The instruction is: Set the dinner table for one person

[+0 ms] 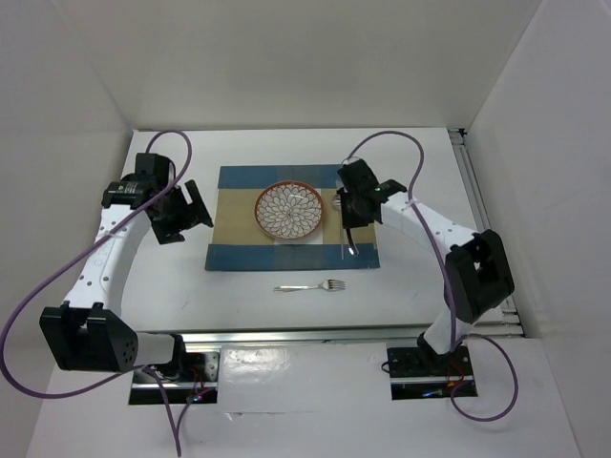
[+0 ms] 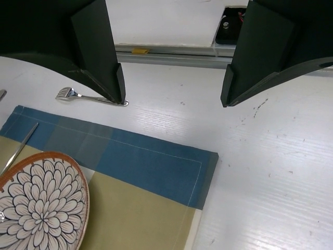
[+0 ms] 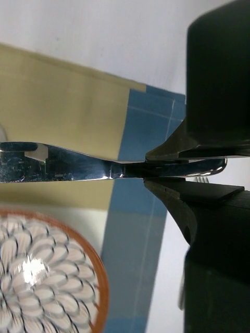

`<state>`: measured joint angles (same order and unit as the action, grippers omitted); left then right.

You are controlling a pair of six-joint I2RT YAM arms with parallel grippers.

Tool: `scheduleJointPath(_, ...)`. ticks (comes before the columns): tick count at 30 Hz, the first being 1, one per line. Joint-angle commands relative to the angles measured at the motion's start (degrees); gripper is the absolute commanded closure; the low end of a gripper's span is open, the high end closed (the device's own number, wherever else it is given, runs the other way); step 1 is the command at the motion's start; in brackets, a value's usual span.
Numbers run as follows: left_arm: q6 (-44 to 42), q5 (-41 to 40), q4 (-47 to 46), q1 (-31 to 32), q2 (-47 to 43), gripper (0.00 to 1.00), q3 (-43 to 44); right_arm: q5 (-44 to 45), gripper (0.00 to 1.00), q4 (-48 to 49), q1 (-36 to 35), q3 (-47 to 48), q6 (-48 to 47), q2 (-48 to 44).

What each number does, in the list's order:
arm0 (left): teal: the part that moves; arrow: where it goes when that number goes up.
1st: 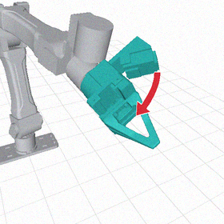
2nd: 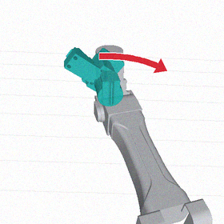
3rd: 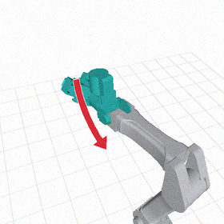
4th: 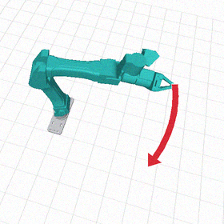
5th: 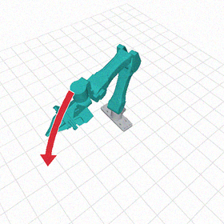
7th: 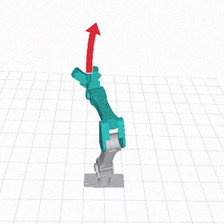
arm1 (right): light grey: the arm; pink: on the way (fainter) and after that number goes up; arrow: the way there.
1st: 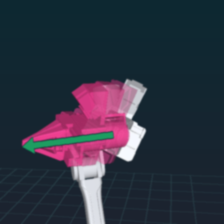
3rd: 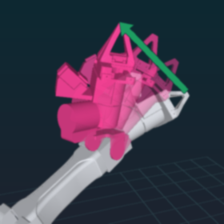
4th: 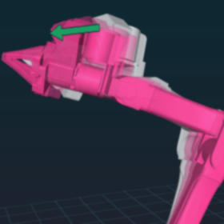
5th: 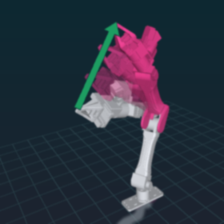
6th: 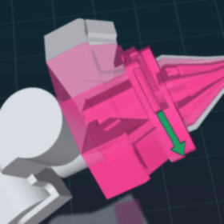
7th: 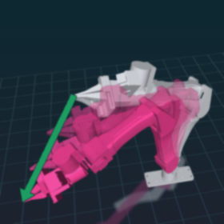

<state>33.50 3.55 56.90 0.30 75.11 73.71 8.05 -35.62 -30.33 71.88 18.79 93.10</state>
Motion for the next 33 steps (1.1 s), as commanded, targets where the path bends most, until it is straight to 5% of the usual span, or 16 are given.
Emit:
scheduleJointPath(1, -3.3, 2.6, -2.1, 2.3, -1.1, 0.08, 0.1, -1.6, 1.00, -0.2, 3.1, 0.5, 1.0, 2.3)
scheduleJointPath(19, -8.0, -3.1, -2.5, 24.0, 5.6, 0.09, -2.4, -4.1, 1.00, 5.6, 9.0, 0.5, 0.4, 12.9)
scheduleJointPath(22, -8.0, -3.1, -2.5, 26.5, 7.1, 0.07, -1.9, -3.3, 0.77, 6.1, 9.0, 1.2, 1.1, 13.5)
scheduleJointPath(23, -8.7, -3.1, -2.5, 27.0, 7.1, 0.06, -1.4, -3.3, 0.58, 6.1, 9.0, 1.2, 1.6, 13.5)
scheduleJointPath(24, -8.7, -3.1, -2.5, 28.3, 7.8, 0.04, -1.4, -3.3, 0.52, 5.6, 9.0, 1.2, 1.6, 13.5)
scheduleJointPath(33, -13.5, -2.0, -4.5, 36.2, 7.8, 0.04, 0.5, -0.7, 0.27, -0.8, 13.6, -1.7, 3.4, -2.5)
